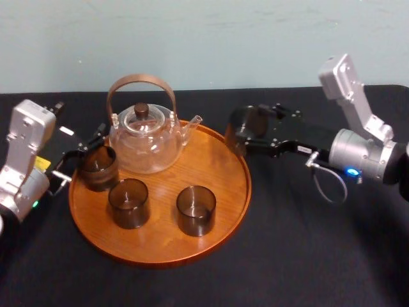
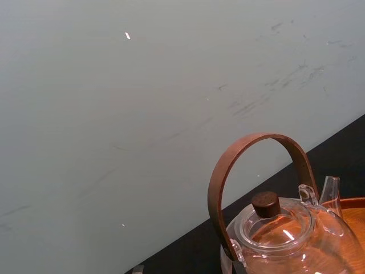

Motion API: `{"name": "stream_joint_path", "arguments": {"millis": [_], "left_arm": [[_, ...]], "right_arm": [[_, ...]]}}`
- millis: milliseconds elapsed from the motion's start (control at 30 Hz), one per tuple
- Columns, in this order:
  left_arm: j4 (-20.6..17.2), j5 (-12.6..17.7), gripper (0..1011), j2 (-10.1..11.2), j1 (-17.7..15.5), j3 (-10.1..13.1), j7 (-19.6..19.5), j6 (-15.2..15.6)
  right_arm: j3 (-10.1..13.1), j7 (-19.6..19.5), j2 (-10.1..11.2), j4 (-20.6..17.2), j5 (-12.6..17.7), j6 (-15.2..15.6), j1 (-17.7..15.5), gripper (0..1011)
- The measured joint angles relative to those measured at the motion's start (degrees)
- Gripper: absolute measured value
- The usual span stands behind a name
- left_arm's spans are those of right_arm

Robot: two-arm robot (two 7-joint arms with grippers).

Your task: Pick up the glass from the table and place it on the tray.

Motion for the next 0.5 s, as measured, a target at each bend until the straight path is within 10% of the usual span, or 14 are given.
{"name": "stream_joint_path", "arguments": {"millis": [500], "left_arm": [[0.0,0.0,1001,0.0,0.0,0.0,0.0,0.0]], "right_arm": [[-5.96,3.09,-2.37,4.79,-0.03,-2.48,4.16,890]]}}
